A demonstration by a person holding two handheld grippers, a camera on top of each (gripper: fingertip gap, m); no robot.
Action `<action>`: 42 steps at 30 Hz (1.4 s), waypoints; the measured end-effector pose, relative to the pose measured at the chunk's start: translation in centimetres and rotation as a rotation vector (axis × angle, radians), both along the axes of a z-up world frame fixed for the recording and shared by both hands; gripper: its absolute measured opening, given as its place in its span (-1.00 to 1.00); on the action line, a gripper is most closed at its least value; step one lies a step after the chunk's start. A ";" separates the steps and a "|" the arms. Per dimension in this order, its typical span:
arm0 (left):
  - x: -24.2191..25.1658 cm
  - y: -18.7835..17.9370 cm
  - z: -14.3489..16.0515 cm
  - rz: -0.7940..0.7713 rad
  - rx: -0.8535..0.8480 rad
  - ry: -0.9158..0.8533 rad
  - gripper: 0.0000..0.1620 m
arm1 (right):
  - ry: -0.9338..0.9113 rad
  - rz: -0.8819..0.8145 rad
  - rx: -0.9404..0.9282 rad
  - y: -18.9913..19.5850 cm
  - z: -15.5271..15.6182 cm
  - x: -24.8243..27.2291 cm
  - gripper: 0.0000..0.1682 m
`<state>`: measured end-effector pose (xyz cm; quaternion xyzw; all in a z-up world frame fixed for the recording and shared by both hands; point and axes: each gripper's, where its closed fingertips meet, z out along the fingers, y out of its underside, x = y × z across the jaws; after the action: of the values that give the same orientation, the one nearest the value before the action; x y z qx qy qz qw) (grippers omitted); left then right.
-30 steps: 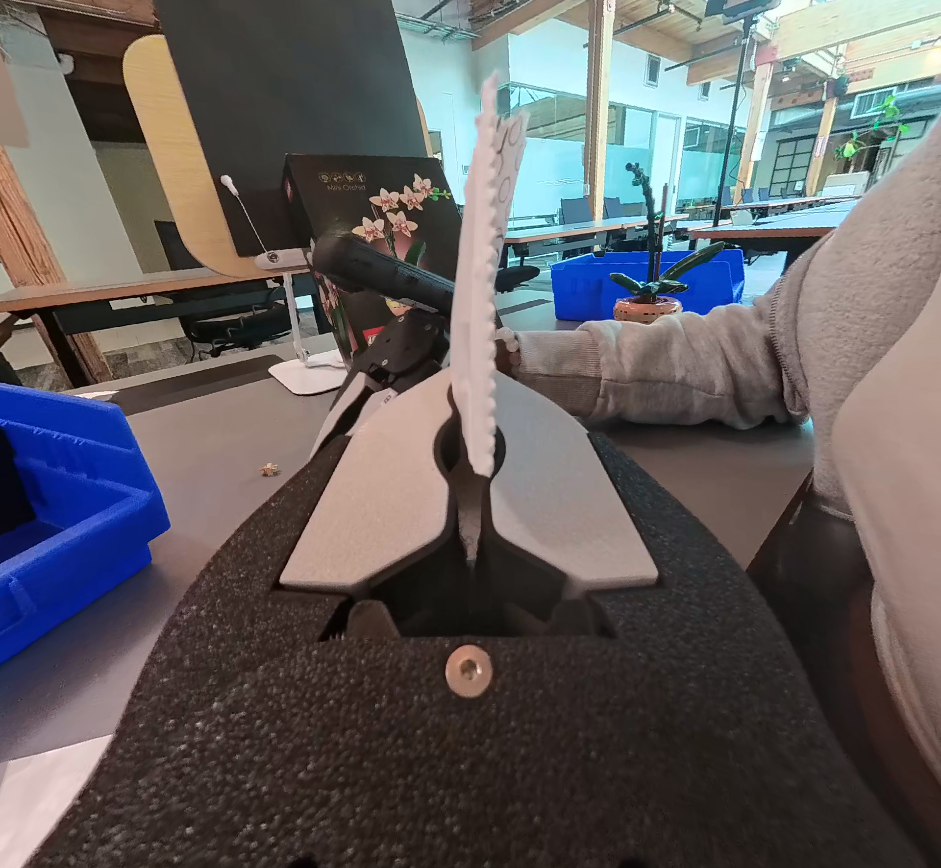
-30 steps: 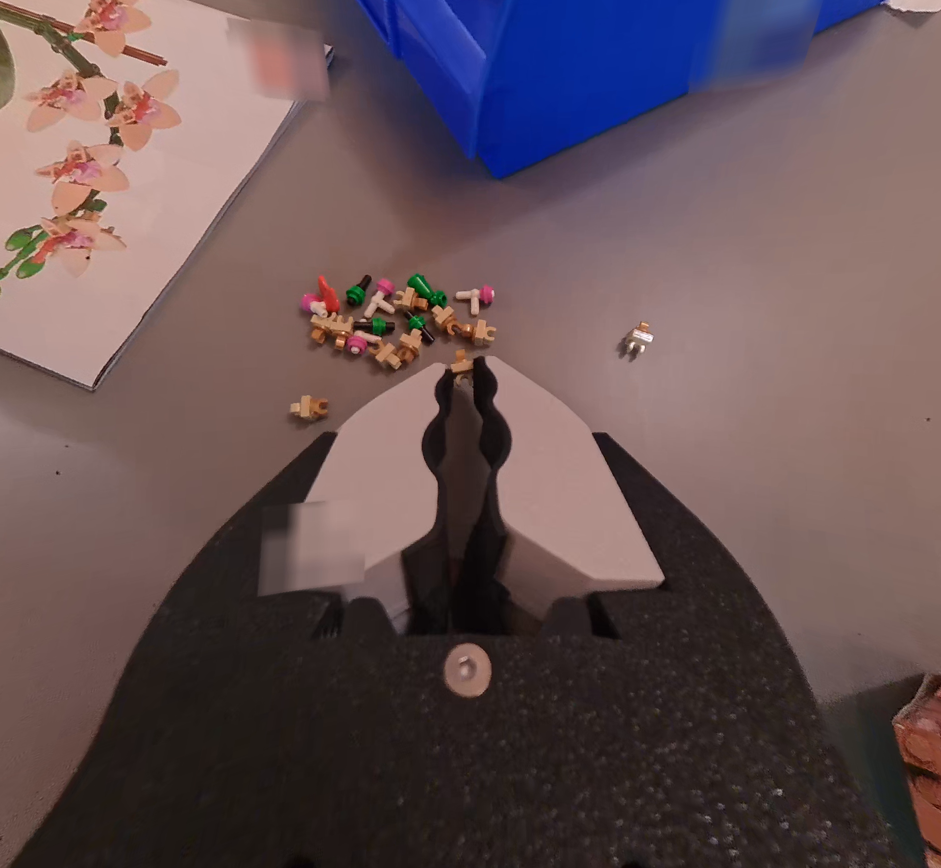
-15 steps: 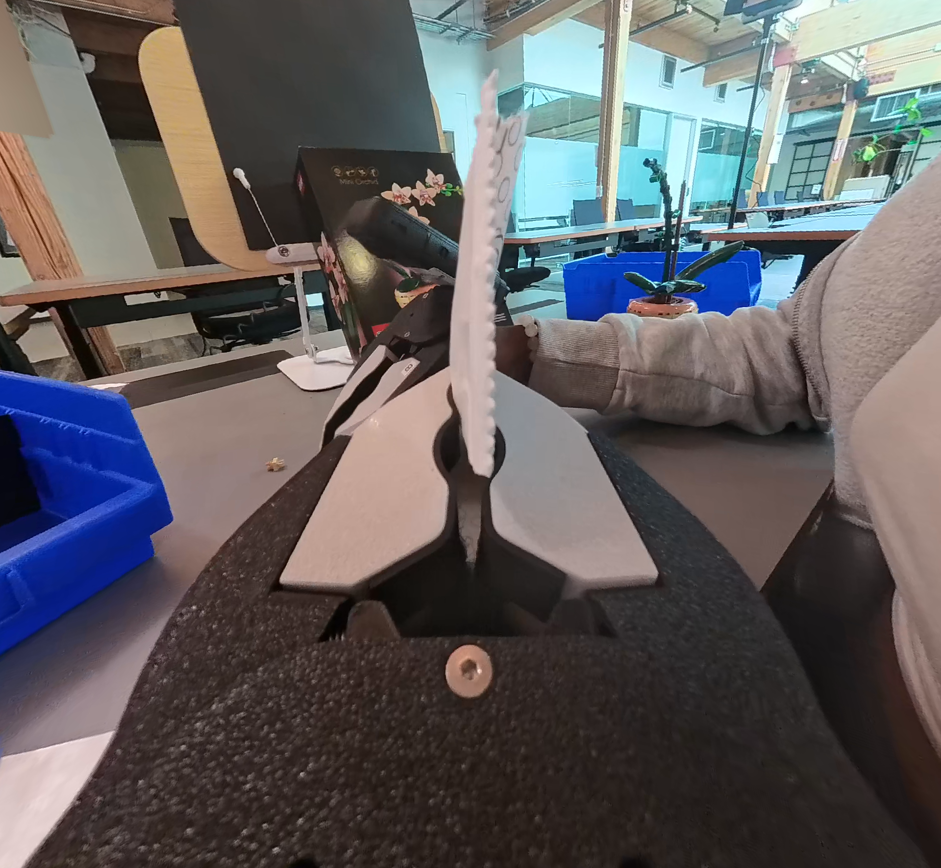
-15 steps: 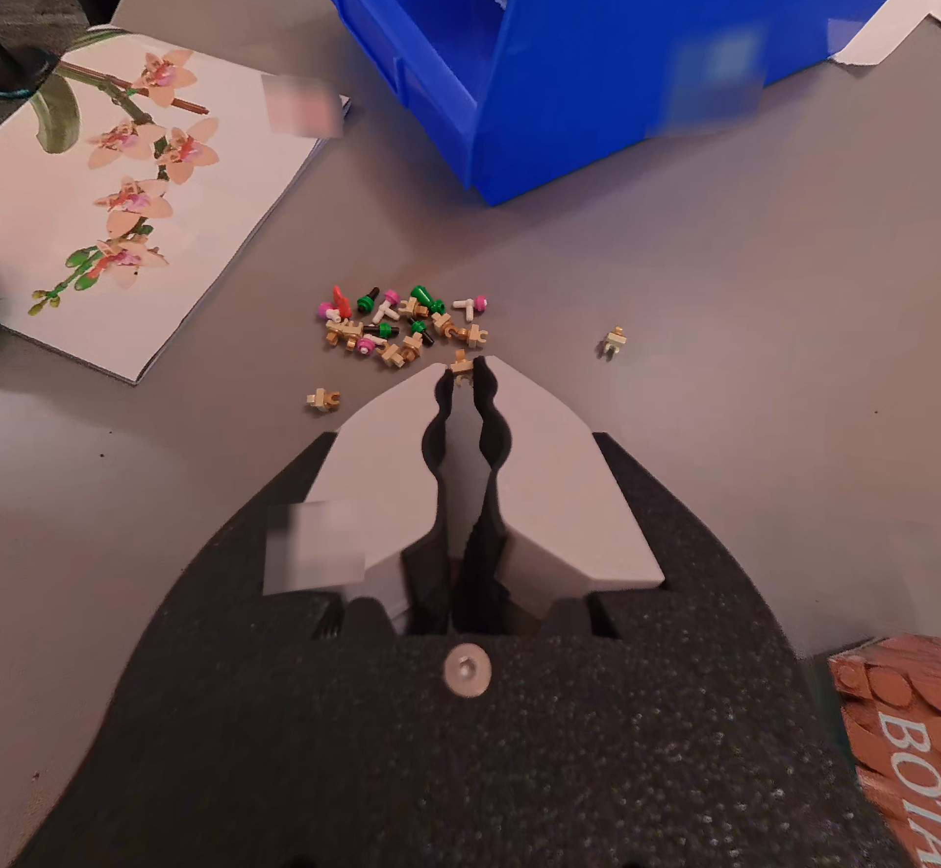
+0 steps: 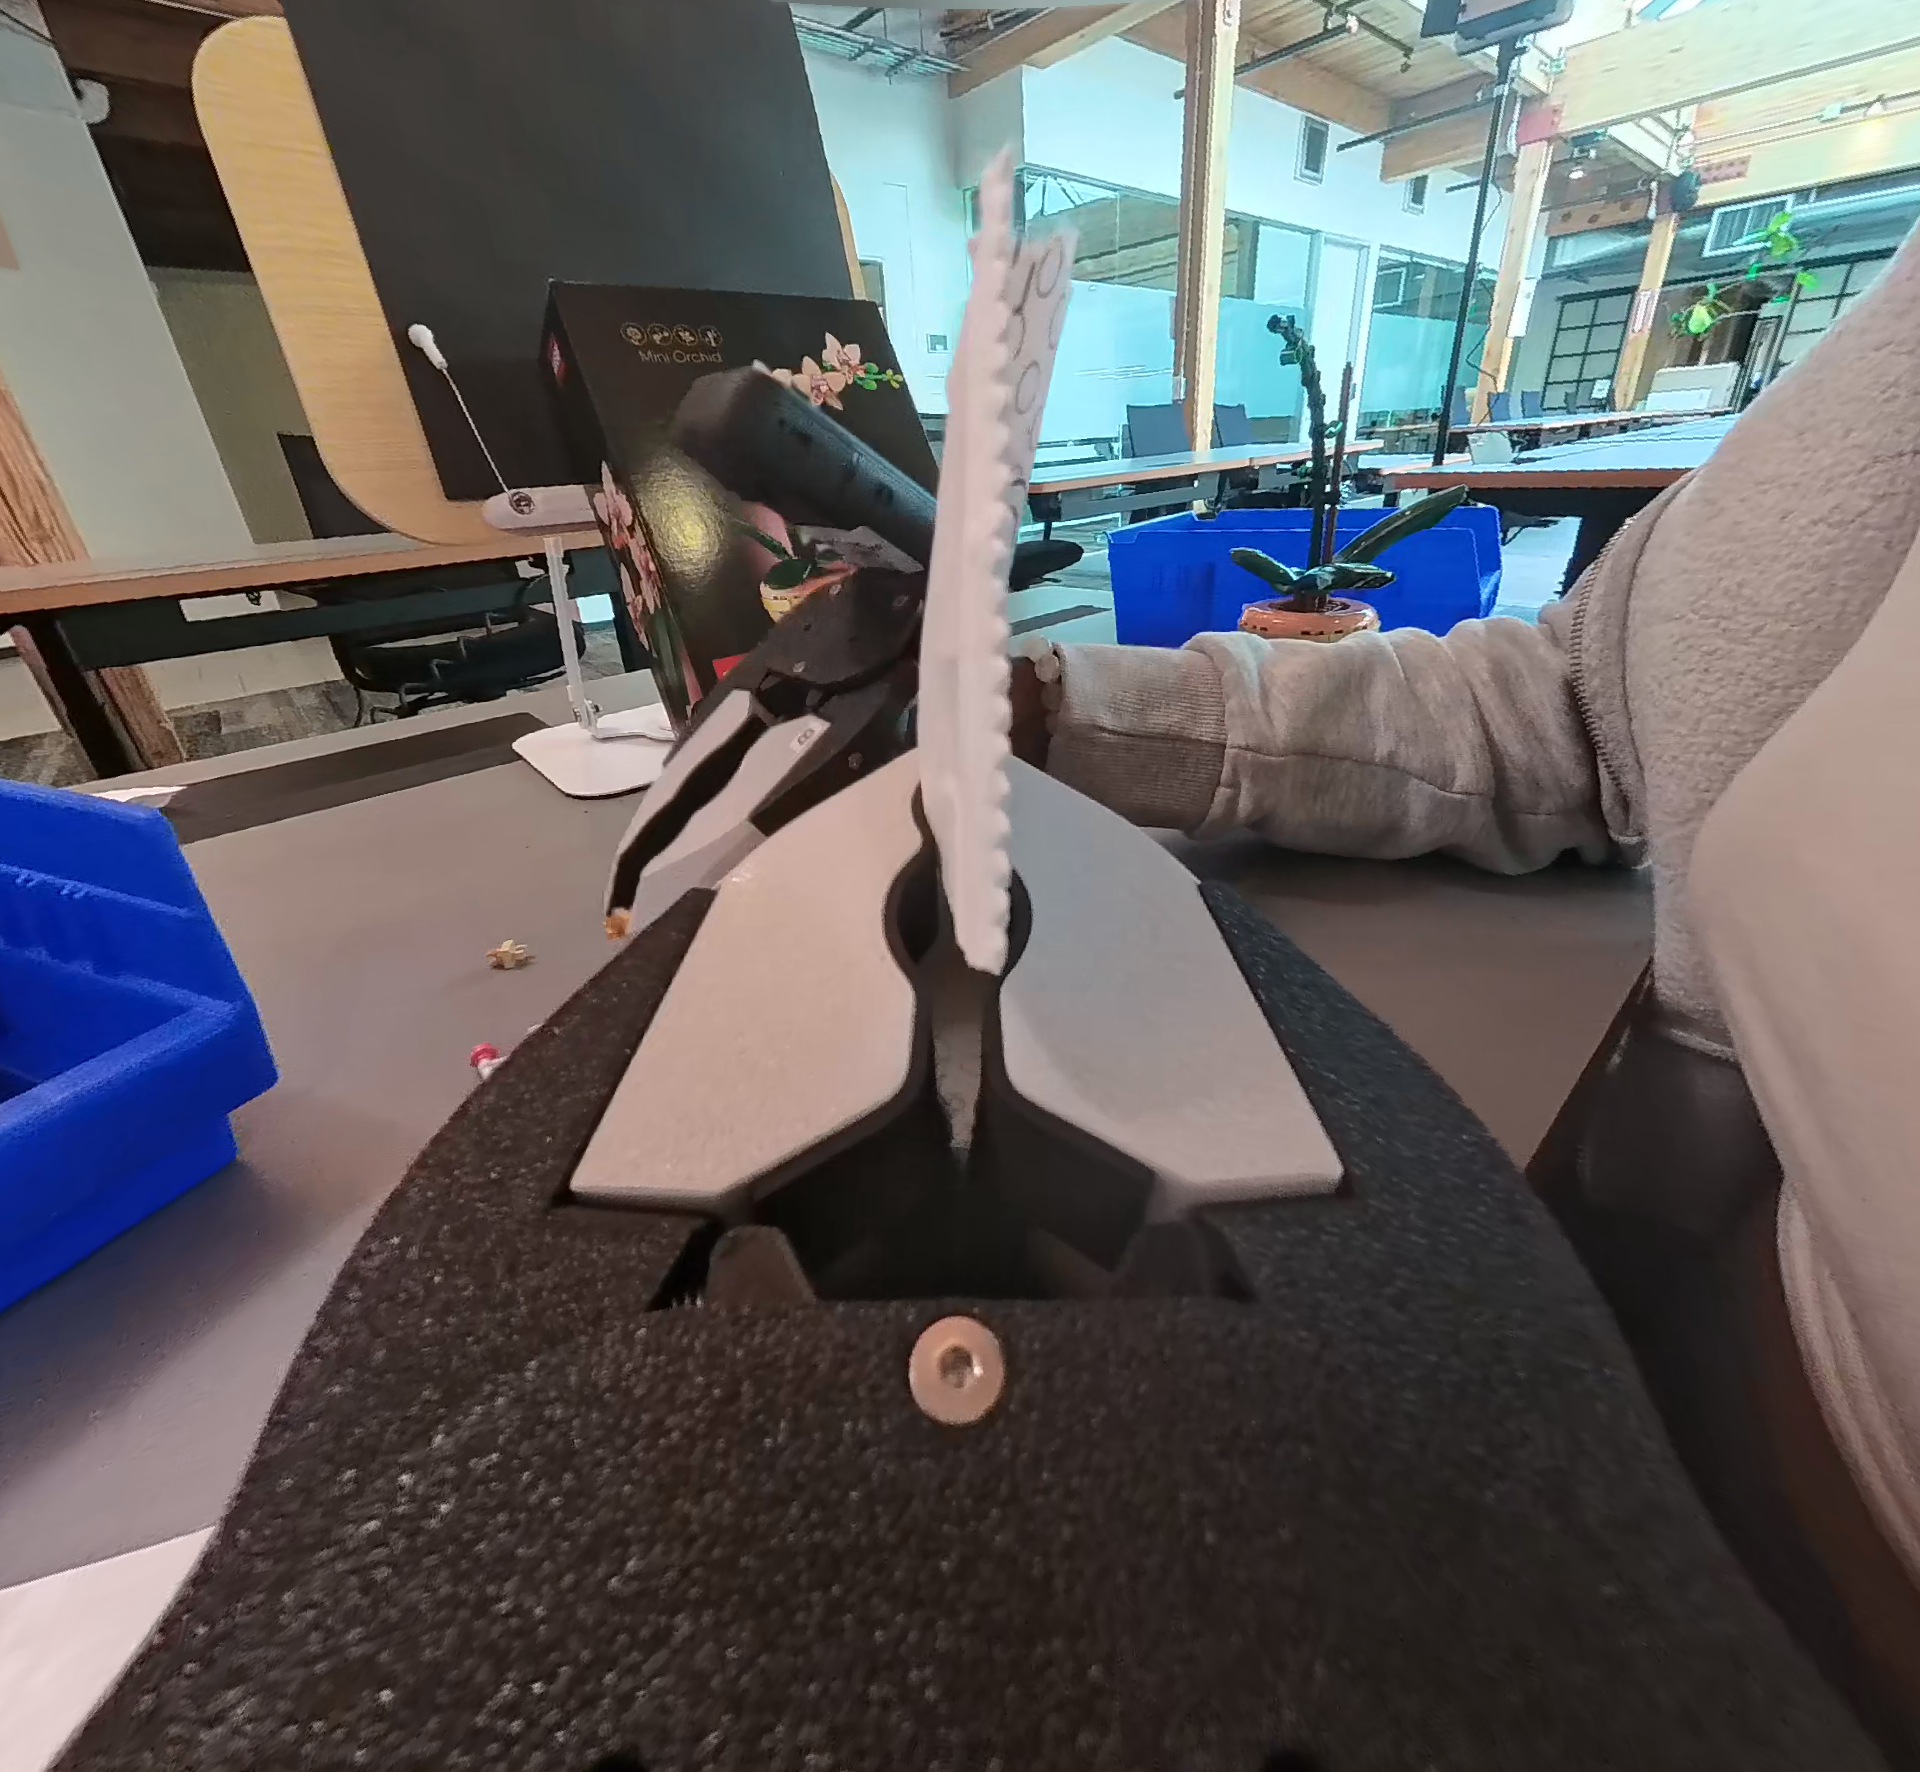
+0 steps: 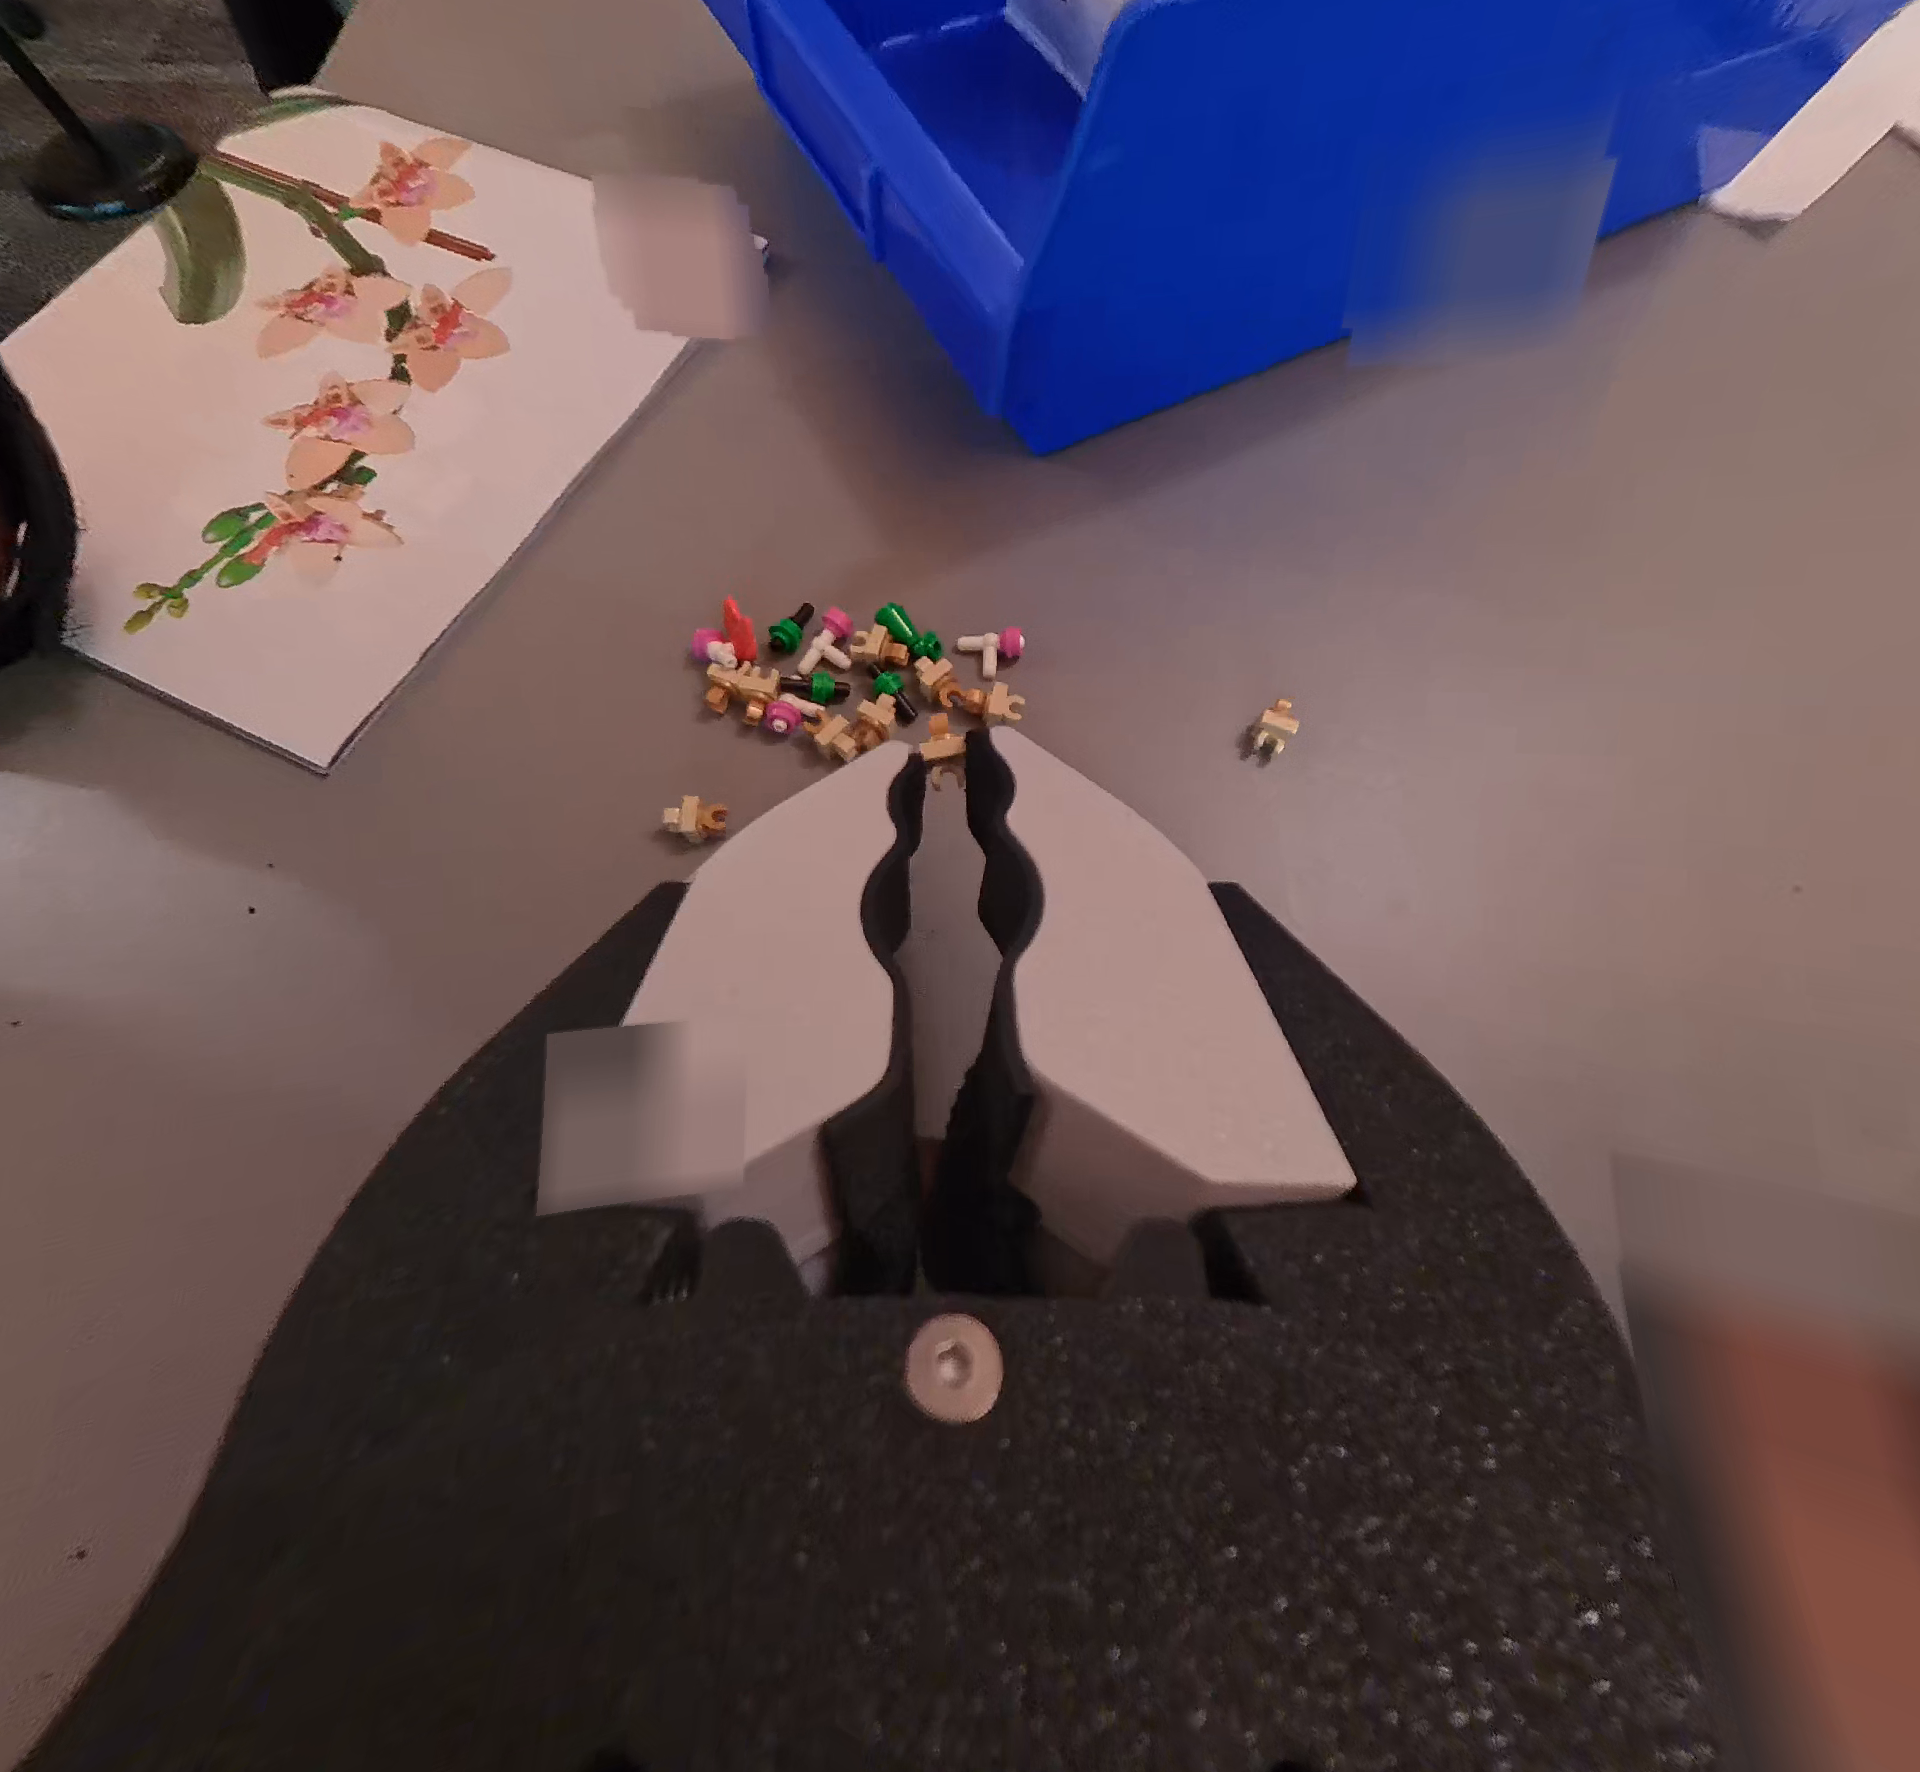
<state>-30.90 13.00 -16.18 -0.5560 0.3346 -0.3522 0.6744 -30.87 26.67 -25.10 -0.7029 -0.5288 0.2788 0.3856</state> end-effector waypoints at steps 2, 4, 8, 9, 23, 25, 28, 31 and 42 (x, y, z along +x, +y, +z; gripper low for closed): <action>0.1 -0.2 -0.1 -0.008 0.000 0.006 -0.99 | 0.040 0.059 0.079 -0.6 1.4 -0.2 -0.91; 0.3 -0.3 -0.2 -0.013 -0.001 0.012 -0.99 | 0.084 0.099 0.193 -1.0 3.3 -0.3 -0.91; 0.2 -0.3 -0.5 -0.021 -0.009 0.011 -0.98 | 0.102 0.101 0.350 -1.4 6.6 0.1 -0.91; 0.2 -0.3 -0.5 -0.023 -0.011 0.011 -0.98 | 0.100 0.107 0.394 -1.6 7.3 0.2 -0.91; 0.1 0.2 -0.7 0.010 -0.032 0.014 -0.98 | 0.104 0.245 0.544 -8.9 16.3 2.2 -0.91; 0.1 0.2 -0.7 0.015 -0.033 0.019 -0.98 | 0.160 0.282 0.501 -10.5 17.4 2.1 -0.91; 0.2 0.2 -0.7 0.020 -0.034 0.025 -0.98 | 0.158 0.293 0.483 -11.5 17.8 2.0 -0.91; 0.3 0.3 -0.8 0.030 -0.036 0.033 -0.97 | 0.146 0.325 0.439 -12.6 17.7 1.8 -0.91; 0.5 0.6 -1.0 0.043 -0.043 0.044 -0.97 | 0.063 0.348 0.294 -13.8 15.6 0.9 -0.91</action>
<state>-30.39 13.56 -17.16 -0.5852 0.3296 -0.3325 0.6621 -29.97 12.87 -9.52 -0.5281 -0.6649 0.2828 0.4462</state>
